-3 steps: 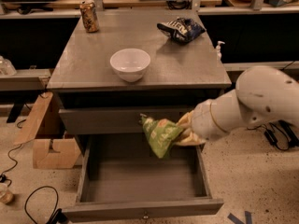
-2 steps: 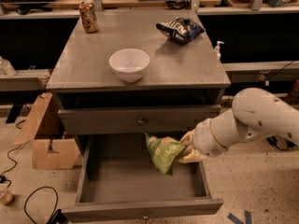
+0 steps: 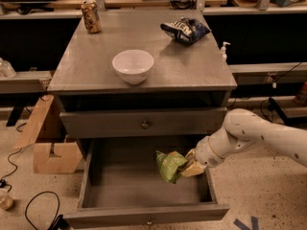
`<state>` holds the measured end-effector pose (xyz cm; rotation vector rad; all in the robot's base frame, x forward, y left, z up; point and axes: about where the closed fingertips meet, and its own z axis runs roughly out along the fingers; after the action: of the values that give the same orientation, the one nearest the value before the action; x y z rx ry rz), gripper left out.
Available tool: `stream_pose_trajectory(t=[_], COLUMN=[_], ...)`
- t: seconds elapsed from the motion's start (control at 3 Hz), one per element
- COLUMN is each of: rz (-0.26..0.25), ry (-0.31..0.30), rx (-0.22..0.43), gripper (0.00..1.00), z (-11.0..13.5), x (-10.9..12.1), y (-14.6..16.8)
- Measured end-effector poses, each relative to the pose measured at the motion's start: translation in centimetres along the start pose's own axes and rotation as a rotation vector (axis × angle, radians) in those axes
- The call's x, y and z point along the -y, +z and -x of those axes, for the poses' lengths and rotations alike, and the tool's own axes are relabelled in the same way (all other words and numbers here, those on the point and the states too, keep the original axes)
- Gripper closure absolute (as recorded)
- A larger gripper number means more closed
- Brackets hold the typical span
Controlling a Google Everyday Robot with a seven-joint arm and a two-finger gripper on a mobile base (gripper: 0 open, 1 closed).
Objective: Place green jalapeno chip bag into middle drawer
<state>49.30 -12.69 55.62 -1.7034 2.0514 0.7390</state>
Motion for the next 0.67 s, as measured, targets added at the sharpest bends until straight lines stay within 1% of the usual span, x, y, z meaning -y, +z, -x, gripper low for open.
stream_pose_trajectory(t=[0.33,0.67], rz=[-0.014,-0.045], ry=[0.117,0.219], rx=[-0.022,-0.055], gripper=[1.0,1.0], z=[-2.5,-4.0], x=[2.1,3.8], y=[2.2,3.8])
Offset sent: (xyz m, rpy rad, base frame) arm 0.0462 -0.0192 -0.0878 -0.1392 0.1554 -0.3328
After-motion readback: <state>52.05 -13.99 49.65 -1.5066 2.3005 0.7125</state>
